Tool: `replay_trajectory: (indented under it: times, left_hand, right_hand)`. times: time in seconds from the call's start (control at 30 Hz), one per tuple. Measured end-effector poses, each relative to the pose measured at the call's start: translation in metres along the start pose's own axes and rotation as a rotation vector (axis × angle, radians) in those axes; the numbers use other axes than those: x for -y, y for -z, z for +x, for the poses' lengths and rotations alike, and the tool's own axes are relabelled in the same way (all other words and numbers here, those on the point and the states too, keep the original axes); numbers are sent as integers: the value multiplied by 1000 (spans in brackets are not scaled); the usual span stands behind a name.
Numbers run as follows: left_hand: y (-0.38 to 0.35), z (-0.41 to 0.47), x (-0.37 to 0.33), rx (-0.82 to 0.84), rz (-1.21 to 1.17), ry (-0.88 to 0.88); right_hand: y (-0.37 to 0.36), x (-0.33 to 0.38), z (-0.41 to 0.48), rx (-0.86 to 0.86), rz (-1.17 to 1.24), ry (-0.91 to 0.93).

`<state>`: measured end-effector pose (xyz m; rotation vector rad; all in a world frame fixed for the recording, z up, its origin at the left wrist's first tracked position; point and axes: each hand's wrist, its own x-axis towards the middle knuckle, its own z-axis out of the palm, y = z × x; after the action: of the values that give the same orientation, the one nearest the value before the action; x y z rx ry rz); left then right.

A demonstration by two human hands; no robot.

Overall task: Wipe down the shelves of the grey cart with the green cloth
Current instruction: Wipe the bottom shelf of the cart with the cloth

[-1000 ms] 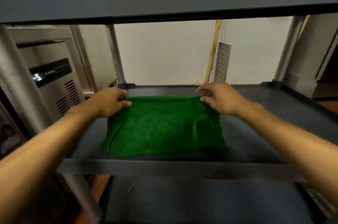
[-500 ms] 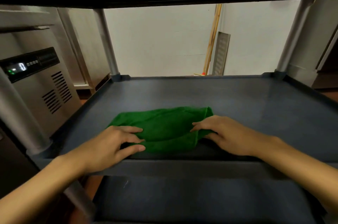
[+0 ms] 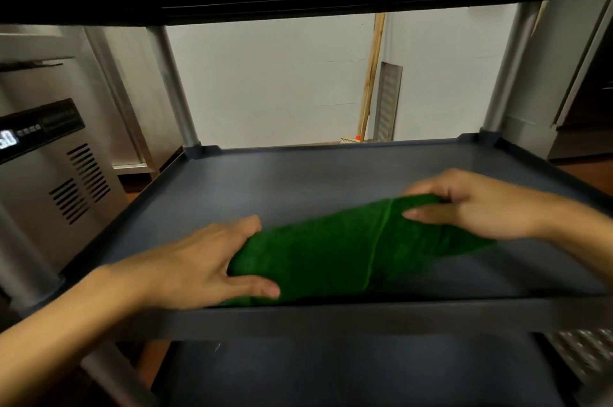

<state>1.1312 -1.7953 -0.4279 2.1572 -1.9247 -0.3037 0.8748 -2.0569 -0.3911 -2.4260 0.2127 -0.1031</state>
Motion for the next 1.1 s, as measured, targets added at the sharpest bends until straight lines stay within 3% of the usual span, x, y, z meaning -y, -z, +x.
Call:
replay_trajectory:
  times: [0.1,0.3,0.5,0.57,0.63,0.73,0.8,1.1]
  left_hand:
    - [22,45,5,-100,-7,-9]
    - [74,163,28,-246,104,164]
    - [80,276,37,-644,302,211]
    - [60,303,32,-696,402,229]
    - [32,318,28,-580,454,233]
    - [-19,326,32,-248,381,119]
    - [-38,322,41,-181,304,87]
    - [-35,300,47,-115,293,142]
  right_hand:
    - [29,-15,23,-98,34,-98]
    - [86,-51,100,-378,-153,-225]
    - [137,-100,168,-818,-412,-246]
    - [137,-122,178,-870,-457,-249]
    - [121,-142,177,-771,-537,-307]
    - [74,-176,167,-347,-654,-379]
    - [53,-192,162,-161,-612,-403]
    - [53,-196,153,-170,-503,-383]
